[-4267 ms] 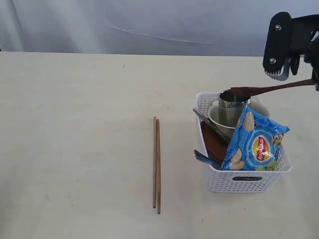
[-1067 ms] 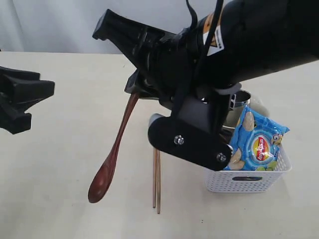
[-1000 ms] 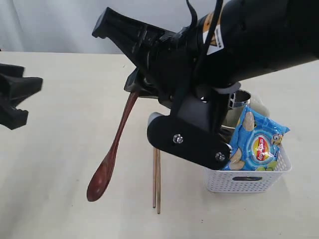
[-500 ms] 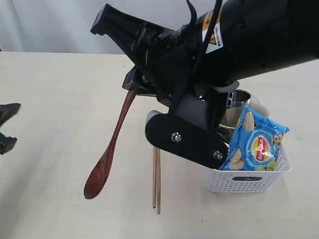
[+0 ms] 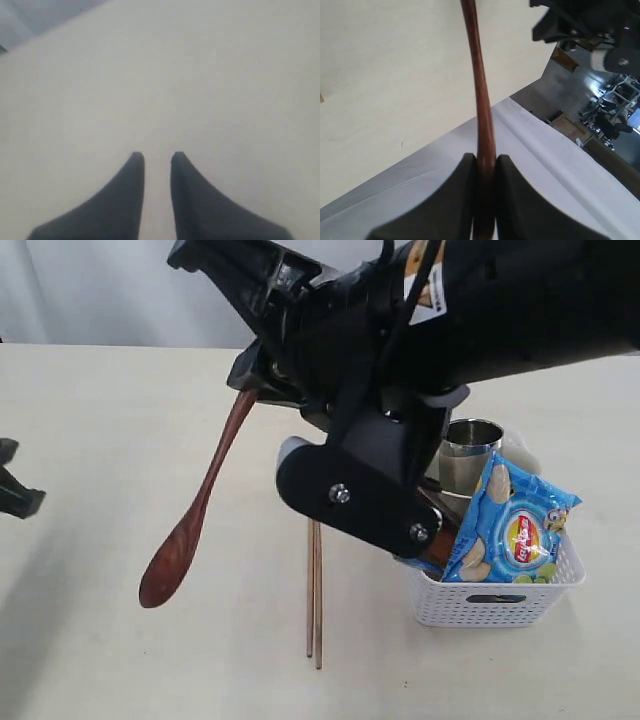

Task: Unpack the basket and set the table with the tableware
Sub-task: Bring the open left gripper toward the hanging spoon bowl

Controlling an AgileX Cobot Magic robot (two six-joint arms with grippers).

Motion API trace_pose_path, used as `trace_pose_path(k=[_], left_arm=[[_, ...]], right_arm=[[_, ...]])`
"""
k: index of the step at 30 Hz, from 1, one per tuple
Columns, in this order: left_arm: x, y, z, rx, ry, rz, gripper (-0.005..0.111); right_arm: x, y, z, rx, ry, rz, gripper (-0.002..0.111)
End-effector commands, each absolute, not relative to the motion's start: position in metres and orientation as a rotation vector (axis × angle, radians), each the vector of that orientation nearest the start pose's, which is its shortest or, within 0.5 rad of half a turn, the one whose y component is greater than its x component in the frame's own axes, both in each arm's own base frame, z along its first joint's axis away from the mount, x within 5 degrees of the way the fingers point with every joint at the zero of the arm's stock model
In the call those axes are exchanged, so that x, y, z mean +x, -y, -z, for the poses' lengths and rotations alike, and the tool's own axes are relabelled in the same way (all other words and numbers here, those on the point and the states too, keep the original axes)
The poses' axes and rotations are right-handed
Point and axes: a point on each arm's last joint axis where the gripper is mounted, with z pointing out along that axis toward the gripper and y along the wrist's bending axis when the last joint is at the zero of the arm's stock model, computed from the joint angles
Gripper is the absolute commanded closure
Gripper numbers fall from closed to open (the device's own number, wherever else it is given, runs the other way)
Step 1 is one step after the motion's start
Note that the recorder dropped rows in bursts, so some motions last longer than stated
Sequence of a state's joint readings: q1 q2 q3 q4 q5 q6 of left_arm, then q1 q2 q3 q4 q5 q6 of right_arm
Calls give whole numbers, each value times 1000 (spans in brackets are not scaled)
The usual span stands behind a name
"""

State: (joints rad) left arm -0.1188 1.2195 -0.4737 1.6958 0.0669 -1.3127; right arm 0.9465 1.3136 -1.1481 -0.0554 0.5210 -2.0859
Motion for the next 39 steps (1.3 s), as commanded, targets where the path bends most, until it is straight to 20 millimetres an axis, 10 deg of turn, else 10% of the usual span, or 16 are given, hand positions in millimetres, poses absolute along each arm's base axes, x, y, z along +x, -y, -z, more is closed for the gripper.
trace_pose_path(k=[1, 8, 18, 31, 39], left_arm=[[229, 27, -175, 465, -2335, -87, 105], [234, -10, -159, 288, -2477, -605, 107], [223, 39, -162, 419, -2637, -67, 107], [171, 72, -267, 428, -2097, 227, 106], [146, 82, -292, 471, -1936, 363, 60]], right_arm=[[168, -230, -369, -2200, -93, 709, 109], [158, -216, -388, -2131, -93, 740, 109], [156, -213, -385, -2170, -99, 722, 109], [171, -233, -357, -2273, -129, 656, 109], [174, -238, -351, -2290, -129, 648, 109]])
